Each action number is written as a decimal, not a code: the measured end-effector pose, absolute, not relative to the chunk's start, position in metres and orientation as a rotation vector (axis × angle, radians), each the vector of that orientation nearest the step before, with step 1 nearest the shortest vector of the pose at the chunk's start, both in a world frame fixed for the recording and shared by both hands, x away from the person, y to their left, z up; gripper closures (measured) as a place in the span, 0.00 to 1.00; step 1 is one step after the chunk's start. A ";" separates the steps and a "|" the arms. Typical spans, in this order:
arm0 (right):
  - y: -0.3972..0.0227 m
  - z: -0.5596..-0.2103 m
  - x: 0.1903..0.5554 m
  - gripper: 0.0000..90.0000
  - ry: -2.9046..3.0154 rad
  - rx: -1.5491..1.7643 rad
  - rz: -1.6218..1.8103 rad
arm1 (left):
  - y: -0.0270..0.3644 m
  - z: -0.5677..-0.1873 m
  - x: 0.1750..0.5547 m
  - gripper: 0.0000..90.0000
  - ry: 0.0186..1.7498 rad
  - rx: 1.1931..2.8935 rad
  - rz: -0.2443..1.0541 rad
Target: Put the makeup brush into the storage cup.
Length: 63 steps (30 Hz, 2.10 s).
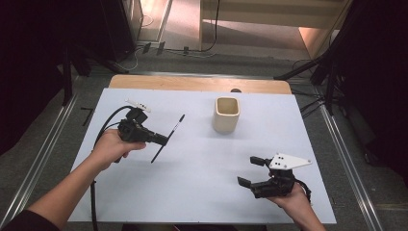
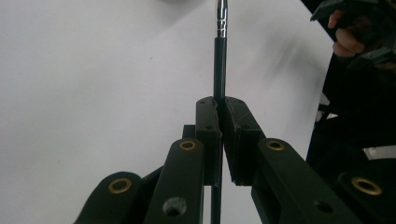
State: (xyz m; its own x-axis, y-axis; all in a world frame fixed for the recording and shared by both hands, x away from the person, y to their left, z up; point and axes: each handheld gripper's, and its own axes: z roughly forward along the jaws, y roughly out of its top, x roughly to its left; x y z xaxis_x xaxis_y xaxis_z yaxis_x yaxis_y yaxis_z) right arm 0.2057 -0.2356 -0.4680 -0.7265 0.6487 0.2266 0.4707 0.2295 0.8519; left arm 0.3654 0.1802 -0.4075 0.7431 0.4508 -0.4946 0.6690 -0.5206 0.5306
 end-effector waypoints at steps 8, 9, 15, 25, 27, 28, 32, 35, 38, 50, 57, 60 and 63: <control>-0.228 -0.468 0.206 0.15 2.343 1.036 1.481 | 0.182 -0.412 0.355 0.95 0.883 2.134 -0.377; -0.227 -0.467 0.206 0.15 2.348 1.041 1.483 | 0.182 -0.411 0.353 0.95 0.881 2.126 -0.368; -0.222 -0.466 0.208 0.15 2.350 1.068 1.491 | 0.180 -0.410 0.343 0.95 0.890 2.087 -0.361; -0.216 -0.463 0.211 0.15 2.330 1.093 1.493 | 0.172 -0.422 0.328 0.95 0.901 2.036 -0.381; -0.215 -0.463 0.211 0.15 2.331 1.091 1.504 | 0.172 -0.424 0.326 0.95 0.905 2.029 -0.377; -0.215 -0.462 0.211 0.15 2.327 1.082 1.515 | 0.171 -0.427 0.324 0.95 0.911 2.018 -0.376; -0.214 -0.460 0.212 0.15 2.322 1.083 1.542 | 0.168 -0.429 0.318 0.95 0.905 2.005 -0.346; -0.212 -0.460 0.212 0.15 2.321 1.072 1.531 | 0.168 -0.430 0.315 0.95 0.909 1.974 -0.343; -0.208 -0.459 0.212 0.15 2.326 1.070 1.539 | 0.166 -0.433 0.310 0.95 0.915 1.948 -0.339; -0.200 -0.457 0.216 0.16 2.289 1.180 1.549 | 0.151 -0.446 0.301 0.95 0.919 1.927 -0.366; -0.192 -0.456 0.219 0.16 2.272 1.225 1.561 | 0.145 -0.450 0.296 0.95 0.915 1.919 -0.354; -0.188 -0.456 0.219 0.16 2.271 1.240 1.542 | 0.144 -0.452 0.294 0.95 0.902 1.903 -0.354; -0.186 -0.455 0.220 0.16 2.265 1.253 1.533 | 0.142 -0.453 0.294 0.95 0.893 1.903 -0.344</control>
